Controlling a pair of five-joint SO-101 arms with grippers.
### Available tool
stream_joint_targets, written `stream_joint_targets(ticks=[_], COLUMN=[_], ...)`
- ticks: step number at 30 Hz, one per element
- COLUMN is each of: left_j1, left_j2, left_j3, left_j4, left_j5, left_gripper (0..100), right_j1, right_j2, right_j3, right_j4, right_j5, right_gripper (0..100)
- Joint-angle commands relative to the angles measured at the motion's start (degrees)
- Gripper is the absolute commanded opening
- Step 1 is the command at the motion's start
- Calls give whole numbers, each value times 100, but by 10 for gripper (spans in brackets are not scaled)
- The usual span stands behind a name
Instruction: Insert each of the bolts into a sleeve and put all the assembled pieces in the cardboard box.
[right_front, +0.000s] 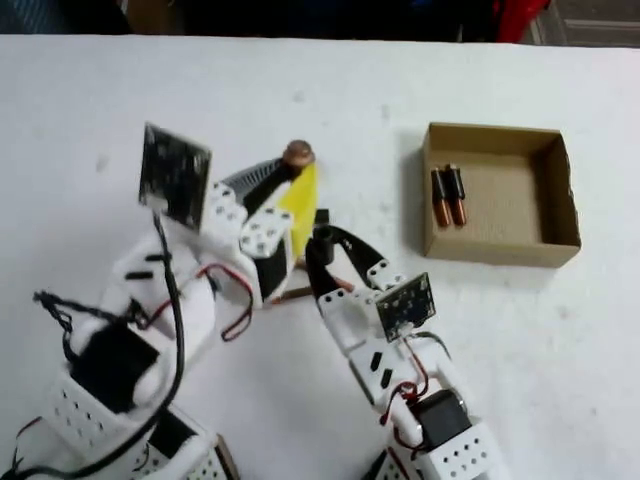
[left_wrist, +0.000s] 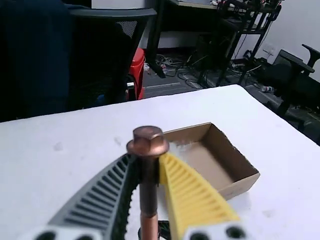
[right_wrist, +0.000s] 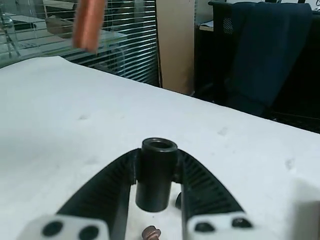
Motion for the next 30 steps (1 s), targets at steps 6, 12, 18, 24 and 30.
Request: stream_joint_targets(ticks=[6,12,18,24,30], left_j1=[189,-66,-92,-127,-127], left_j2=[-1420,-1464,-1464,-1464,-1481], left_j3=[1855,2576,3156,3209,3200], left_j4=[-1881,-2954,-4044,-4053,-3719], left_j5=[-273,-255,-246,-246,62], left_gripper=[23,23,23,23,23], right_j1=[-66,-66,-75,-514,-505], right_j2=[-75,-75,-75,-75,-75], right_j3=[-114,-105,-105,-79,-79], right_j4=[-163,-453,-470,-444,-470], right_j5=[-26,-26,18,651,659], right_gripper=[16,16,16,17,17])
